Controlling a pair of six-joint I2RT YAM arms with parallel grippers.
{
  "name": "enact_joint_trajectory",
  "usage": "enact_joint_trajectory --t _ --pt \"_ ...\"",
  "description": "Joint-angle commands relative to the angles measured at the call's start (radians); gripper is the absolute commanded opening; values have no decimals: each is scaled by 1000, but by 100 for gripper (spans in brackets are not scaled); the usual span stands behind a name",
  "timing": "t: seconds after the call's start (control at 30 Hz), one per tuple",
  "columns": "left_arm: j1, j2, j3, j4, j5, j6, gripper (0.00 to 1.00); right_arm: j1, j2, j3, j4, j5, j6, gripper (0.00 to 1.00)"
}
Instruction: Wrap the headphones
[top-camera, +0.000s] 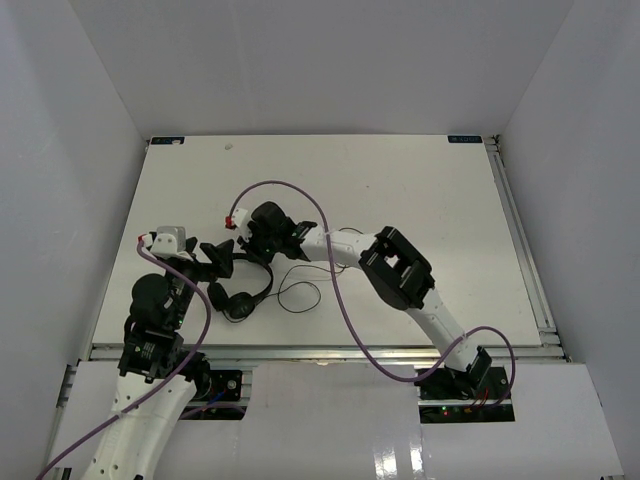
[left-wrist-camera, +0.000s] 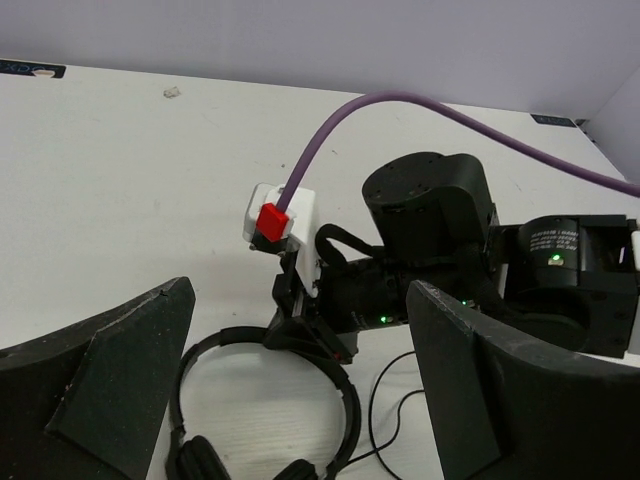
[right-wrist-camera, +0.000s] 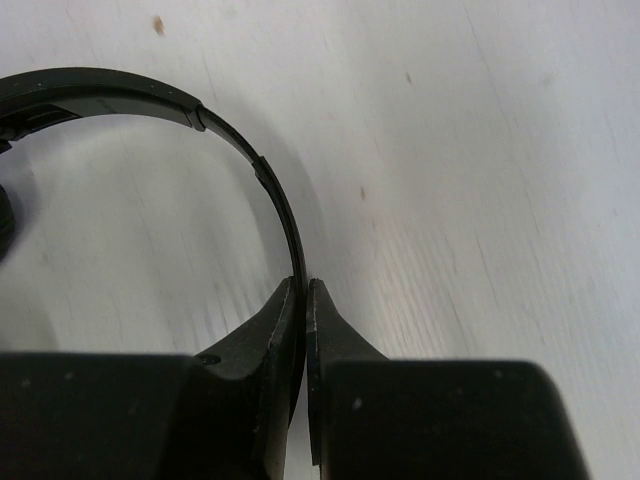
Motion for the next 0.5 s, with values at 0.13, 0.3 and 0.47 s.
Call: enact_joint_trajectory --t 0.13,0.3,0.47 --pt "0 31 12 31 125 -2 98 -197 -353 -217 -68 186 43 8" --pt "-2 62 13 40 236 -72 98 -389 -631 -431 21 268 101 8" --pt "-2 84 -16 43 360 -206 98 -576 -850 -629 70 410 237 8"
